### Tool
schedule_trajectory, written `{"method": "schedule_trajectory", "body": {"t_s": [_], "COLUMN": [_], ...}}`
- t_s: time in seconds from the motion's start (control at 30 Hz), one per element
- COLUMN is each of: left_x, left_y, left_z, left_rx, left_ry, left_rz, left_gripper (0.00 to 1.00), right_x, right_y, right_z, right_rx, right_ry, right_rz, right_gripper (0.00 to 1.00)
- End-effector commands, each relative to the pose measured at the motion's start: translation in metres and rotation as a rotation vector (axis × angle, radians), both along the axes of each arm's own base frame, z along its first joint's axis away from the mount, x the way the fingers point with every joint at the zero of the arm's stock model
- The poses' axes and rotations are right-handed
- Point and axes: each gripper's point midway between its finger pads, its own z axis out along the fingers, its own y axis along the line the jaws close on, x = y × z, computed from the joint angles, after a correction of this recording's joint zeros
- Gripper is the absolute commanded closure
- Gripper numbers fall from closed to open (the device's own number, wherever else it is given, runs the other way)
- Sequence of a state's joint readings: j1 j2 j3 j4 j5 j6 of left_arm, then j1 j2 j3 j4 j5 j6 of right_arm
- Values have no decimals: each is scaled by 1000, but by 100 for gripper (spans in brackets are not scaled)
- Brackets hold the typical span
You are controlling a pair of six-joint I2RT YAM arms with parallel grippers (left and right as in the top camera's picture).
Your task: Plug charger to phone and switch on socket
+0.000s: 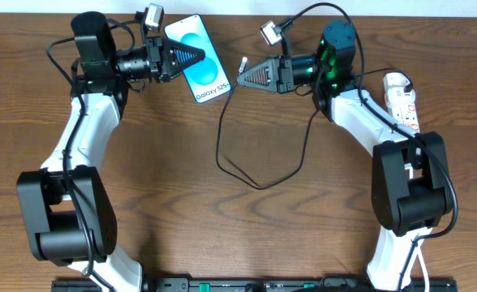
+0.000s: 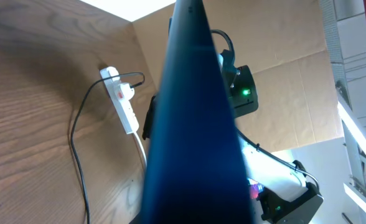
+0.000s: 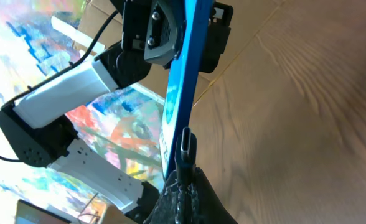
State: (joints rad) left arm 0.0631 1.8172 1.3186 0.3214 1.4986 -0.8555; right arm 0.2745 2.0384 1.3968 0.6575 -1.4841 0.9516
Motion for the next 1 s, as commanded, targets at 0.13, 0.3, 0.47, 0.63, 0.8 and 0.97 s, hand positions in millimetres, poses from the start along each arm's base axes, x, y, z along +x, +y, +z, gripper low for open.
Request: {"method": "schedule_trajectory", "body": {"t_s": [0.13,0.3,0.47,0.63,0.8,0.97], "left_x": [-9,-9,-9,-9,-6,-1], "left_y": [-3,-3,-3,-2,7,23], "left_z": [12,12,12,12,12,12], "left_rx": [-2,-1,0,0,3,7], "left_ry": [-60,-67,-71,-71,-85,-97], "left_rz": [-38,-38,-38,-35,-16,21], "left_gripper": [93,93,93,93,93,93], "right_x": [-12,-16,-19,-18,-24,-32], "right_y": [21,26,29,26,20,22], "right_z": [-1,-1,-1,-1,-4,-17], "right_rx": [-3,-2,-2,-4,-13,-26], "right_ry": [16,13,14,18,45,85], "right_rz": [43,56,64,66,108,144], "right_gripper": [99,99,99,99,99,99]}}
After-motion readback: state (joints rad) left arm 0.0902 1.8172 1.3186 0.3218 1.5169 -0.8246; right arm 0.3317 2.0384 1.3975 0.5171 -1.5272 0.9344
